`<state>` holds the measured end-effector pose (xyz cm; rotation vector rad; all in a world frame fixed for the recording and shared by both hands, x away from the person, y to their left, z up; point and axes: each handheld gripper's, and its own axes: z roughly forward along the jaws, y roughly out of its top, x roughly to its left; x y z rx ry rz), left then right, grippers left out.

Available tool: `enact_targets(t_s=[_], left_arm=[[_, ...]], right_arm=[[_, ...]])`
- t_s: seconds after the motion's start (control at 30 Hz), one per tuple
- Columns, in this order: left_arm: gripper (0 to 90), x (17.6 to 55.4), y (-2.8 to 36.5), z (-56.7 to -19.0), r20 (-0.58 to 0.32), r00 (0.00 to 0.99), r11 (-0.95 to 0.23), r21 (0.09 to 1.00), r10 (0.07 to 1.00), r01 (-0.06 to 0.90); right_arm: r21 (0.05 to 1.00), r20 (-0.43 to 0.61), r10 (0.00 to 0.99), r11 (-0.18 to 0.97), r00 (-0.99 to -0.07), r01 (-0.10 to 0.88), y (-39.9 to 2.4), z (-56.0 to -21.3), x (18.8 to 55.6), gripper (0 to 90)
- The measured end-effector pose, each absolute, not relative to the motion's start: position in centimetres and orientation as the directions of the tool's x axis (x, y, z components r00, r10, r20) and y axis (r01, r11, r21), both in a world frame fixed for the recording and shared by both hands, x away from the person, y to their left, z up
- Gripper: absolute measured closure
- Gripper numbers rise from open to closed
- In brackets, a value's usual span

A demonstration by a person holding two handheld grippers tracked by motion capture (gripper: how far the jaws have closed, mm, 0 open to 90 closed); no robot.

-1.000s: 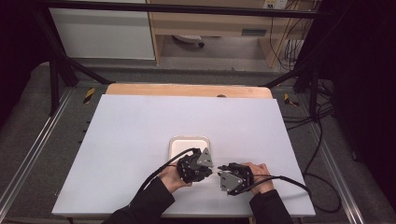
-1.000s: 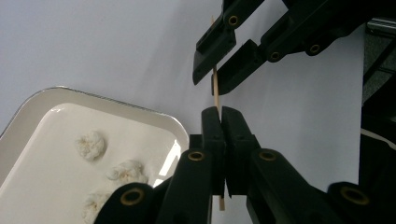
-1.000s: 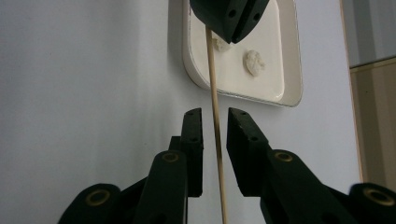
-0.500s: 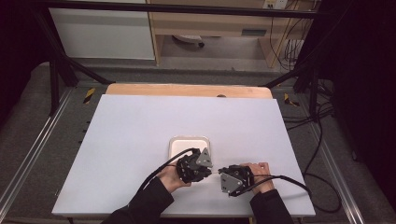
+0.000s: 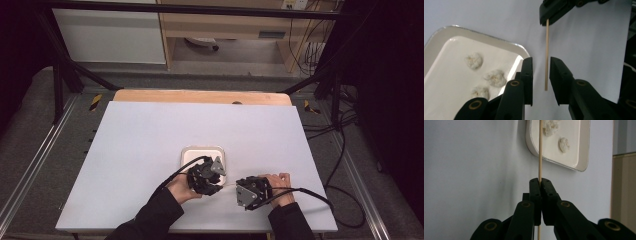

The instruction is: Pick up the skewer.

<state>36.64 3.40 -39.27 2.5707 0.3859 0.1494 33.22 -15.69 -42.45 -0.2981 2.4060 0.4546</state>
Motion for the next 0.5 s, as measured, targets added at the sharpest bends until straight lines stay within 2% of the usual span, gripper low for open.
enact_targets(t_s=[0.1, 0.5], left_arm=[[73.0, 36.8, 3.1, -39.5, 0.031, 0.952, -0.831, 0.497, 0.305, 0.250], [86.1, 36.8, 1.8, -40.3, 0.041, 0.957, -0.873, 0.423, 0.288, 0.245]], right_arm=[[0.225, -0.649, -0.110, 0.917, -0.752, -0.329, -15.5, -42.5, 33.2, 88.6], [0.177, -0.649, -0.148, 0.925, -0.746, -0.337, -15.0, -42.7, 33.2, 88.7]])
